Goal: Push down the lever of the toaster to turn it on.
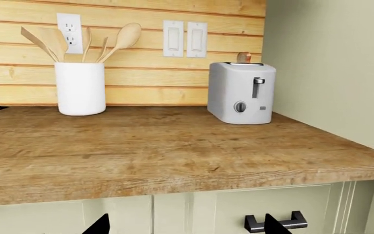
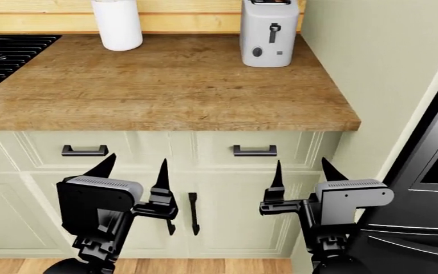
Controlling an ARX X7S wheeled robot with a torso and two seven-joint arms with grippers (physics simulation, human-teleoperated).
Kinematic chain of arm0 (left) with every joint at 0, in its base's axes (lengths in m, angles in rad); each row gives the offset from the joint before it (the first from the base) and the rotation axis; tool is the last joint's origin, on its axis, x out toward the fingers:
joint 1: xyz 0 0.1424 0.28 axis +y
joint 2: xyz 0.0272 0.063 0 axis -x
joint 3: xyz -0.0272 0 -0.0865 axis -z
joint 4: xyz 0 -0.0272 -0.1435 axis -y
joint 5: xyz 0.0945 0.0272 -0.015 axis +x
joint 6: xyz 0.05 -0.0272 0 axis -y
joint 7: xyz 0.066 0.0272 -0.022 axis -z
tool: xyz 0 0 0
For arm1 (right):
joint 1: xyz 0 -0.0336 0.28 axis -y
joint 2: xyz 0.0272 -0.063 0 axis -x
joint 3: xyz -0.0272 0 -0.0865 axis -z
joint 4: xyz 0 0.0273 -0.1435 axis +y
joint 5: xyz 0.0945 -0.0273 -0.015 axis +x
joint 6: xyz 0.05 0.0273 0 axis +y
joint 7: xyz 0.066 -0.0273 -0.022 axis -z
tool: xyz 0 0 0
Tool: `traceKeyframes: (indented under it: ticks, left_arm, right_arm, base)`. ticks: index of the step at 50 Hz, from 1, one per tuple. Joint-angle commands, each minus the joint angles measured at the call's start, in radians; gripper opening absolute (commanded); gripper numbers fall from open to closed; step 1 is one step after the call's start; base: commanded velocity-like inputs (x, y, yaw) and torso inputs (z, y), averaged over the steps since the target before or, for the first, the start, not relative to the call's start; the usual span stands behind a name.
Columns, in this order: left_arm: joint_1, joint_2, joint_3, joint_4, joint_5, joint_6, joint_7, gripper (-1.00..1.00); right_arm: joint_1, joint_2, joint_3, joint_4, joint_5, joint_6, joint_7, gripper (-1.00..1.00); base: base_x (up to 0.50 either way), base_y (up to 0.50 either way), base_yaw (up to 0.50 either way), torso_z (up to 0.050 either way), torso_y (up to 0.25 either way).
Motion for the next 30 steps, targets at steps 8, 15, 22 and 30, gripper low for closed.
traceKeyframes:
  ticks: [8, 15, 22, 30]
  left_arm:
    - [0.005, -0.003, -0.004, -0.008, -0.015, 0.015, -0.008, 1.0]
    - [0.009, -0.006, -0.006, -0.001, -0.022, 0.022, -0.01, 1.0]
    - [0.01, -0.01, -0.006, 0.0, -0.023, 0.025, -0.015, 1.0]
    - [0.007, -0.013, 0.001, 0.001, -0.024, 0.025, -0.019, 1.0]
  right_arm:
    - [0.0, 0.011, -0.018, -0.022, 0.009, 0.022, 0.011, 1.0]
    - [-0.005, 0.017, -0.021, -0.041, 0.012, 0.033, 0.019, 1.0]
    - [-0.001, 0.02, -0.023, -0.051, 0.017, 0.044, 0.025, 1.0]
    - [-0.002, 0.025, -0.024, -0.046, 0.022, 0.036, 0.028, 1.0]
  base:
    - [0.03, 0.05, 0.0, 0.0, 0.0]
    - [0.35, 0.0, 0.0, 0.0, 0.0]
    - [0.35, 0.0, 0.0, 0.0, 0.0]
    - [0.35, 0.0, 0.0, 0.0, 0.0]
